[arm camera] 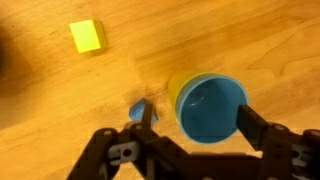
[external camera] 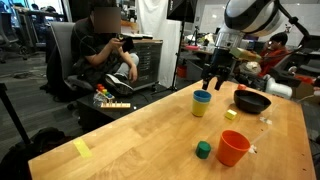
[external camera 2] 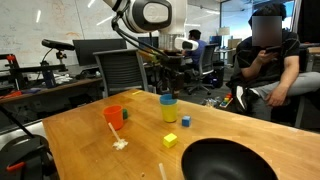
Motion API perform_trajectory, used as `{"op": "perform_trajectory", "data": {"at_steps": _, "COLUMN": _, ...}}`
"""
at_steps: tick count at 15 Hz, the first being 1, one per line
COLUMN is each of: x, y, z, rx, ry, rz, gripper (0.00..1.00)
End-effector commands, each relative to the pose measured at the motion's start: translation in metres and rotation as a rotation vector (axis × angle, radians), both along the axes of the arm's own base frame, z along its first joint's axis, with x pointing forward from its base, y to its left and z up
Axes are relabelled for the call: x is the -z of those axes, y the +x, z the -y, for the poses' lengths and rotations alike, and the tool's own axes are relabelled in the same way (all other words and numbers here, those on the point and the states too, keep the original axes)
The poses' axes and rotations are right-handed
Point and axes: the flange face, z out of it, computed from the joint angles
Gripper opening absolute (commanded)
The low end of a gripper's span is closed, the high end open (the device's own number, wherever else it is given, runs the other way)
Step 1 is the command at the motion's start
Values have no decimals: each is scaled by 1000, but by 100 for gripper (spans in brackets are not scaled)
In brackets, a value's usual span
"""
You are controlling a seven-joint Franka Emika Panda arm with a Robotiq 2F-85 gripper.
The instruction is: Stack the cups from blue to yellow to orange
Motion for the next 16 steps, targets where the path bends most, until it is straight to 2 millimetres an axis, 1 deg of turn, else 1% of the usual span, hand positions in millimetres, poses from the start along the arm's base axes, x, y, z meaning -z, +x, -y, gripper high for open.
{"op": "perform_trajectory", "data": {"at_steps": 1, "x": -3, "y": -2, "z": 0, "rx": -4, "ry": 1, "rz": -3, "gripper": 92}}
{"op": "perform_trajectory", "data": {"at_steps": 2, "x": -6, "y": -4, "z": -1, "rx": -8, "ry": 2, "rz": -4, "gripper": 99}}
{"op": "perform_trajectory", "data": {"at_steps": 3, "x": -9, "y": -6, "z": -1, "rx": -9, "ry": 3, "rz": -3, "gripper": 100}}
{"op": "perform_trajectory", "data": {"at_steps": 5, "x": -13, "y": -9, "z": -1, "rx": -11, "ry": 3, "rz": -1, "gripper": 100}}
{"op": "perform_trajectory", "data": {"at_steps": 13, "x": -12, "y": -11, "z": -2, "rx": -12, "ry": 4, "rz": -5, "gripper": 100}}
{"op": "perform_trajectory", "data": {"at_steps": 16, "x": -3, "y": -6, "z": 4, "rx": 12, "ry": 23, "rz": -25, "gripper": 100}}
